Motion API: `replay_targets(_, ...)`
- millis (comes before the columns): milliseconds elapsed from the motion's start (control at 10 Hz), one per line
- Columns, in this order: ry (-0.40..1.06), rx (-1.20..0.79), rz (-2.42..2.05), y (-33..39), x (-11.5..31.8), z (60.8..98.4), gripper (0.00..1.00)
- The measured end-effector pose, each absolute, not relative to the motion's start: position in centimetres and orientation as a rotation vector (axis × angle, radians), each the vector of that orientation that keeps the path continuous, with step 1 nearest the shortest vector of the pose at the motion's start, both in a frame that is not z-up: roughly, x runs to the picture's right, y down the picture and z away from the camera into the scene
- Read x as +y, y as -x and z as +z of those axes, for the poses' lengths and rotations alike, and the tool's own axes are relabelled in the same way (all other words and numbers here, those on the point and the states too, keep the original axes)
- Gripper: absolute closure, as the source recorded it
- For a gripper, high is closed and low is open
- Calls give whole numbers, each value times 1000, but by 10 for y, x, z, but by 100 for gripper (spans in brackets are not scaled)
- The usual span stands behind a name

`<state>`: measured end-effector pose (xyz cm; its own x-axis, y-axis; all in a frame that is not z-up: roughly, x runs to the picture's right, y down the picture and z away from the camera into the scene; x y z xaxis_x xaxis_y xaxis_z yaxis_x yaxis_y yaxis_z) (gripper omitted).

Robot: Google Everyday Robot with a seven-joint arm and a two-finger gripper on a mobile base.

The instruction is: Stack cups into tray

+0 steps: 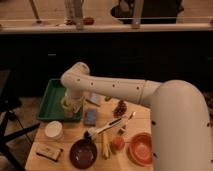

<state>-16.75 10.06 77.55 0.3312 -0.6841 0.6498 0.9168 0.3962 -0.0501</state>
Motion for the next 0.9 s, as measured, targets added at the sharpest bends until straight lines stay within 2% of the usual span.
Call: replay_targets(900,432,-574,-1092,156,55,820,100)
